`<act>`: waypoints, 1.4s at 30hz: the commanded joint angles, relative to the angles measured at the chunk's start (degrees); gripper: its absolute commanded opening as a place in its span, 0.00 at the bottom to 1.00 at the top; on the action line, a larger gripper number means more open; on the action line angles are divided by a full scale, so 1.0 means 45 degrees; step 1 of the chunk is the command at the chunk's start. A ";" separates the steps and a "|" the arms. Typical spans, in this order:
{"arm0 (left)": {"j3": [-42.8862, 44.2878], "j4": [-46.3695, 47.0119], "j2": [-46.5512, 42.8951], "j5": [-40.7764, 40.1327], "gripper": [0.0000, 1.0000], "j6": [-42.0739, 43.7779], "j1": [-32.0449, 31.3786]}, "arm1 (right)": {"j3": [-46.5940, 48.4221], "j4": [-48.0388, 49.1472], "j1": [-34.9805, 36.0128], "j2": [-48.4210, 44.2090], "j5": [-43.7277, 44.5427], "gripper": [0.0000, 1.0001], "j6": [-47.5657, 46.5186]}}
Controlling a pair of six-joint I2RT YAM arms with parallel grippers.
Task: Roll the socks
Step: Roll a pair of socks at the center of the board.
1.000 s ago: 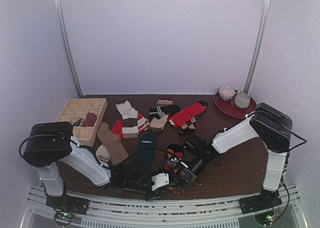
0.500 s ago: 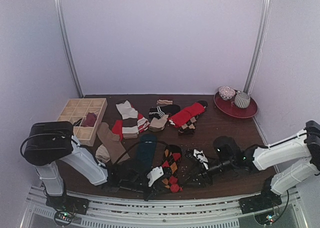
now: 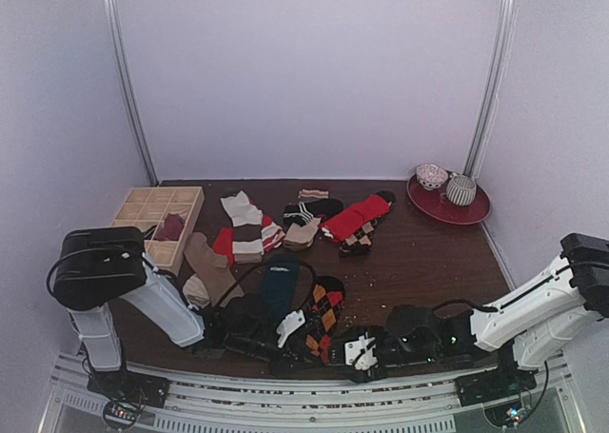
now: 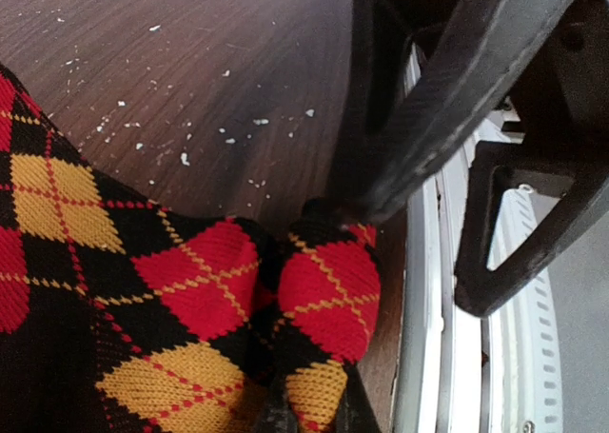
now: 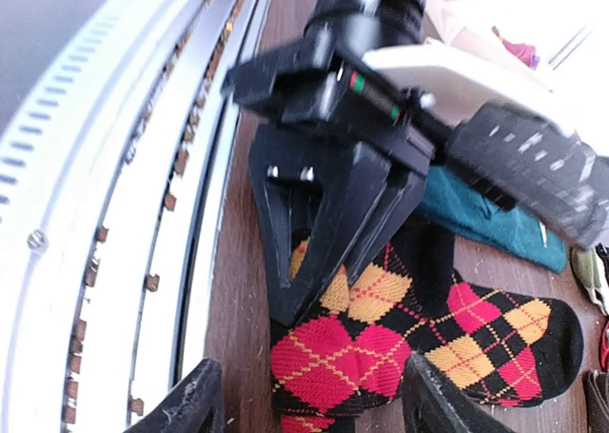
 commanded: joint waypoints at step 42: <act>-0.1217 -0.1908 -0.4680 -0.6149 0.70 0.4864 -0.1351 | 0.4163 -0.6079 -0.4558 0.6314 -0.8613 0.14 0.8202</act>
